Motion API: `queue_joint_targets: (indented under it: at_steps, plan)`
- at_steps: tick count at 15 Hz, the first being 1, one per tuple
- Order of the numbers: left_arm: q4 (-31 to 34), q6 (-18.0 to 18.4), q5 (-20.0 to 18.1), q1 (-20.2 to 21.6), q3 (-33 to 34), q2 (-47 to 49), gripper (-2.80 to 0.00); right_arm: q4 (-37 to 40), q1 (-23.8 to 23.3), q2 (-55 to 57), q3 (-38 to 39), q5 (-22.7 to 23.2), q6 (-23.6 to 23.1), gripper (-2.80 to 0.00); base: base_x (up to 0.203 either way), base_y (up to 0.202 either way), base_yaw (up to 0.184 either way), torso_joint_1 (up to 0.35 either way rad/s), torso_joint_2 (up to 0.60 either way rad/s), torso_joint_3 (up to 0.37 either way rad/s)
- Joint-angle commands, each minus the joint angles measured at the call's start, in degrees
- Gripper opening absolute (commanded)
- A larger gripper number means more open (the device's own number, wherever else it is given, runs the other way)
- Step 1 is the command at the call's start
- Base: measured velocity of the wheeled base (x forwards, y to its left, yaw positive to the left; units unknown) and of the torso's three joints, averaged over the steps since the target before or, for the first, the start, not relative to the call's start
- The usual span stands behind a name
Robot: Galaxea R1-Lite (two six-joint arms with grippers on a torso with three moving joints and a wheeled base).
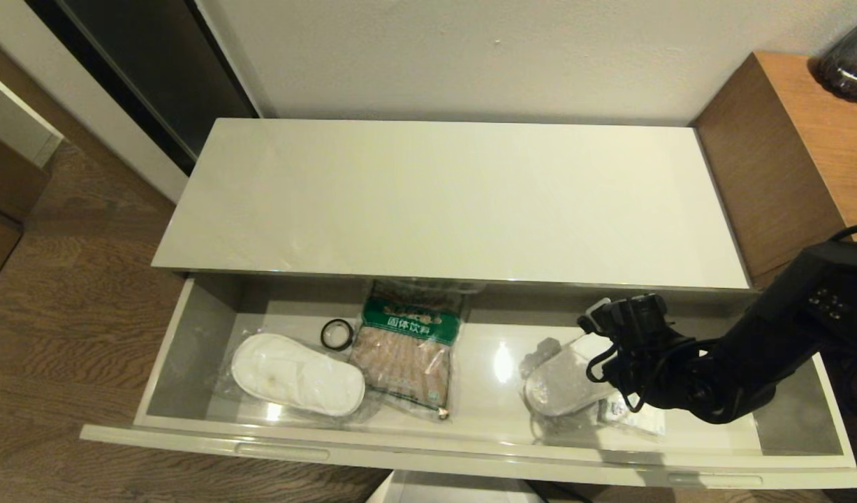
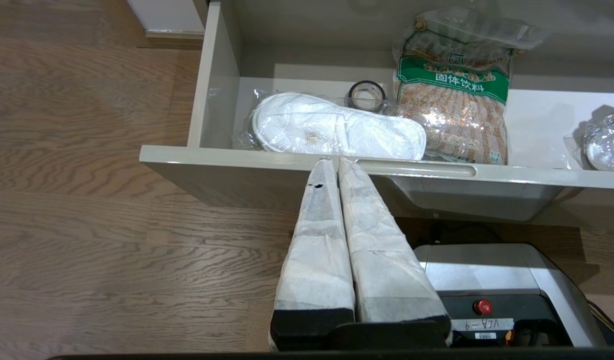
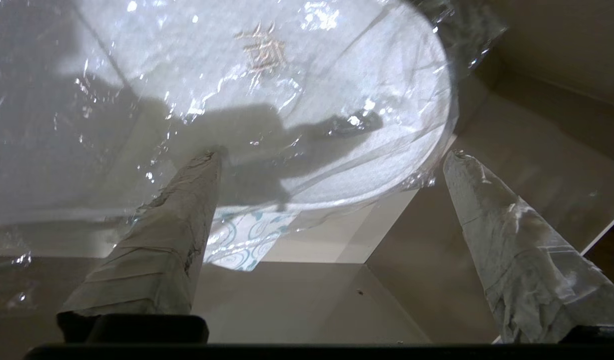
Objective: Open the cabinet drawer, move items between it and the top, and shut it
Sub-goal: Take out the disposable slippers from the drawer
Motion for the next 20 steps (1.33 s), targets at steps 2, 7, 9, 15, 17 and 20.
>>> queue_joint_targets:
  at_steps: [2,7,9,15,17,20]
  plan:
    - [-0.02,0.02,0.01,0.07,0.07,0.07,-2.80,0.36,-0.21,-1.83,-1.09,-0.37,-0.24,0.00,0.000,0.000,0.000,0.000,0.00,0.000]
    - [-0.02,0.02,0.01,0.06,-0.01,0.07,-2.80,2.91,-0.87,-2.39,0.44,-1.78,8.05,0.00,0.000,0.000,0.000,0.000,0.00,0.000]
    - [-0.02,-0.01,0.01,0.04,-0.01,0.07,-2.80,6.59,-0.52,-2.46,0.45,-1.92,15.15,0.00,0.000,0.000,0.000,0.000,0.00,0.000]
    - [-0.02,-0.02,0.01,0.03,0.03,0.07,-2.80,22.48,5.12,2.49,-6.29,-1.96,45.68,0.00,0.000,0.000,0.000,0.000,0.00,0.000]
    - [-0.02,-0.07,0.01,0.05,0.03,0.07,-2.80,28.53,5.89,6.18,-13.62,-1.91,53.25,0.00,0.000,0.000,0.000,0.000,0.00,0.000]
    - [-0.02,-0.07,0.01,-0.02,-0.01,0.07,-2.80,37.34,5.25,10.72,-24.91,-1.69,61.04,0.00,0.000,0.000,0.000,0.000,0.00,0.000]
